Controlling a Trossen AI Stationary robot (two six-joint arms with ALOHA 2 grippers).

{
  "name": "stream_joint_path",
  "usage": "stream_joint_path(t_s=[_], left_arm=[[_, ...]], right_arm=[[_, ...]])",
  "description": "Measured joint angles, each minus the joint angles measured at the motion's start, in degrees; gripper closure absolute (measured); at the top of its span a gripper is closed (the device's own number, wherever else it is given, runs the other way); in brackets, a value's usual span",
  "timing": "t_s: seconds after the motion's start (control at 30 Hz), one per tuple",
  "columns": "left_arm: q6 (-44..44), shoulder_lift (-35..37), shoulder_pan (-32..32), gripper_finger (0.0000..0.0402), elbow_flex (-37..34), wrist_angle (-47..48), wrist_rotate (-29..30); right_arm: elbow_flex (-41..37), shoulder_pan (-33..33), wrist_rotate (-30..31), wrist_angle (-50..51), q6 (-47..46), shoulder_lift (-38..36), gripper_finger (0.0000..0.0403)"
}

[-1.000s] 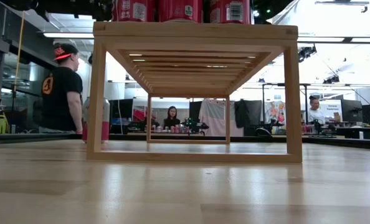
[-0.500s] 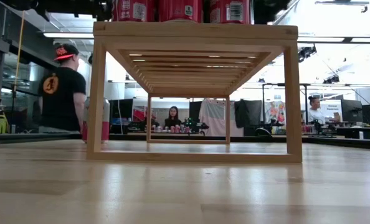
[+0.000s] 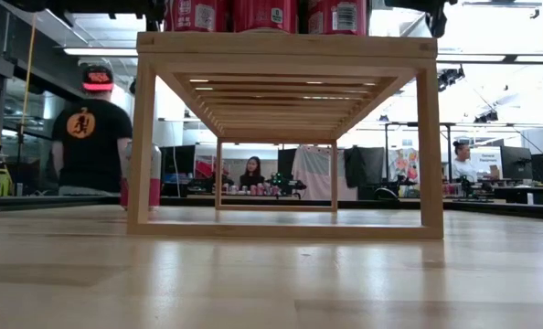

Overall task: Place canned beverage on shelf
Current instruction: Put the top white-pink soda can on the shelf

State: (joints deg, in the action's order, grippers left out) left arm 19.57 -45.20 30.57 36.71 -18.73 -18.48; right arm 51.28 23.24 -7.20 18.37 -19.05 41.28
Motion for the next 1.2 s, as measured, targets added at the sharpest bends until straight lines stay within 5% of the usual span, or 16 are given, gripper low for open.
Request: stream_joint_path(t_s=[0.5, 0.63, 1.2], left_arm=[[-0.2, 0.2, 0.0, 0.0401, 0.0, -0.1, -2.0], [0.4, 0.2, 0.0, 0.0387, 0.0, -0.2, 2.3], [2.9, -0.5, 2.5, 0.0122, 1.4, 11.5, 7.4]], right_arm=[[-0.4, -0.9, 3.8, -0.2, 0.0, -0.1, 0.0403], [-0.4, -0.9, 3.8, -0.2, -0.2, 0.4, 0.0403], [-0.4, -0.8, 4.0, -0.2, -1.6, 2.5, 0.0402]])
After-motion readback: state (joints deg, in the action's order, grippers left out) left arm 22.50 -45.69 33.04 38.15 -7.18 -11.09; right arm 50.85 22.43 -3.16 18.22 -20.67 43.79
